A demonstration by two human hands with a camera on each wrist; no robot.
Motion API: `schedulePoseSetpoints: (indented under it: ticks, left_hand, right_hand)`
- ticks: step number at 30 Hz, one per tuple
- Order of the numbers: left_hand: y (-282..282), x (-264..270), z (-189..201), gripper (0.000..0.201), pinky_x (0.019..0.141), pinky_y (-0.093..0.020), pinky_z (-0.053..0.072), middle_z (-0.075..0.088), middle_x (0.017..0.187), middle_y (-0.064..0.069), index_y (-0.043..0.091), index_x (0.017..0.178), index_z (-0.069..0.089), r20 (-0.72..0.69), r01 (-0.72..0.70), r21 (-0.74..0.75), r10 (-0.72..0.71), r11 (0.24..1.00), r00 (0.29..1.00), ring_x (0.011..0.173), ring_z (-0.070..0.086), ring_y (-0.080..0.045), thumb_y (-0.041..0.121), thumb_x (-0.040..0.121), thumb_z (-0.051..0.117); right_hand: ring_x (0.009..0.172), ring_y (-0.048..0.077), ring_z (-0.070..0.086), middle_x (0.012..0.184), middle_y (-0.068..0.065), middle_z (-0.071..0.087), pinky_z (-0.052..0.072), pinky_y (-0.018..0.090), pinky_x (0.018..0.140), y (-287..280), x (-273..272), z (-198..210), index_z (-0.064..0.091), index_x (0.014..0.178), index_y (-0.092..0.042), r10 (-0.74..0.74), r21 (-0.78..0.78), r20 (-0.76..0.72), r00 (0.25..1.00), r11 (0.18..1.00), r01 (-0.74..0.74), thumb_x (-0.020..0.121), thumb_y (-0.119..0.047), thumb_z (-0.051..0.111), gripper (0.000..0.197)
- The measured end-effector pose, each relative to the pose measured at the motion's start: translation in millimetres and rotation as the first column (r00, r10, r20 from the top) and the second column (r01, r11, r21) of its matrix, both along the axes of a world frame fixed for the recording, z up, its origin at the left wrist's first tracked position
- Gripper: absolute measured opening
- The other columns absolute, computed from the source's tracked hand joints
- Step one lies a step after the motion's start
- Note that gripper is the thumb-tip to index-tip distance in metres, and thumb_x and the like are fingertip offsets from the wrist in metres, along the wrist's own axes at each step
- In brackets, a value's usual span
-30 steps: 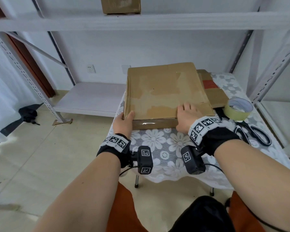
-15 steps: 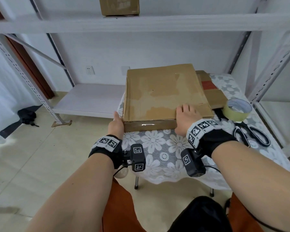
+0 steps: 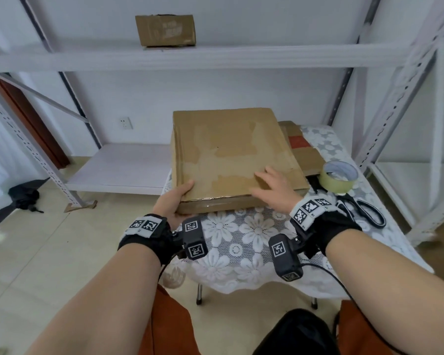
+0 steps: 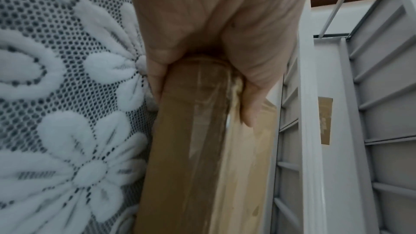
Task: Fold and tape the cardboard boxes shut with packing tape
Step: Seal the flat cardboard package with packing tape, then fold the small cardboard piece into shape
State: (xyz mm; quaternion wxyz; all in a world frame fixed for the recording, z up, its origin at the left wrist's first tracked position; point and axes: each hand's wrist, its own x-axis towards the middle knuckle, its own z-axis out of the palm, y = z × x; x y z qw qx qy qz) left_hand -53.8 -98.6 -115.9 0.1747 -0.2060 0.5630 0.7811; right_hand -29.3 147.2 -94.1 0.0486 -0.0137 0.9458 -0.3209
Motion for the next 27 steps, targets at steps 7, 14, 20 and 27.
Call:
schedulePoseSetpoints:
  ticks: [7,14,20,27]
  left_hand:
    - [-4,5,22,0.029,0.059,-0.025,0.058,0.075,0.092,-0.011,0.004,0.110,0.061,-0.148,-0.006,0.074,0.017,0.997,0.989,0.072,0.073,-0.016,0.024,0.089,0.066]
    - [27,3,40,0.057,0.082,-0.039,0.059,0.072,0.109,-0.015,0.006,0.123,0.058,-0.119,-0.001,0.144,0.019,0.990,0.993,0.094,0.071,-0.026,0.035,0.077,0.075]
    - [86,-9,54,0.071,0.083,-0.045,0.057,0.055,0.124,-0.022,0.005,0.134,0.044,-0.154,-0.069,0.096,0.083,0.993,0.985,0.108,0.063,-0.033,0.058,0.089,0.056]
    - [169,-17,37,0.074,0.094,-0.045,0.049,0.051,0.131,-0.022,0.005,0.145,0.033,-0.050,0.213,-0.177,-0.225,0.961,0.973,0.116,0.054,-0.036,0.050,0.092,0.057]
  right_hand:
    - [0.127,0.024,0.046,0.141,0.002,0.046,0.038,0.047,0.107,43,-8,36,0.035,0.141,-0.019,-0.538,-0.499,-0.147,0.830,0.765,0.408,0.078,-0.056,0.062,0.078]
    - [0.099,0.010,0.063,0.121,-0.009,0.061,0.053,0.020,0.085,108,-1,60,0.049,0.131,-0.024,-0.383,-0.731,0.211,0.900,0.550,0.405,0.078,-0.047,0.071,0.061]
    - [0.100,0.013,0.063,0.119,-0.006,0.063,0.051,0.038,0.092,138,19,65,0.054,0.127,-0.021,-0.627,-0.851,0.033,0.778,0.390,0.351,0.066,-0.056,0.077,0.074]
    - [0.097,0.019,0.055,0.109,0.000,0.051,0.049,0.036,0.087,175,35,76,0.040,0.112,-0.015,-0.888,-0.745,-0.342,0.308,0.456,0.488,0.068,-0.046,0.075,0.064]
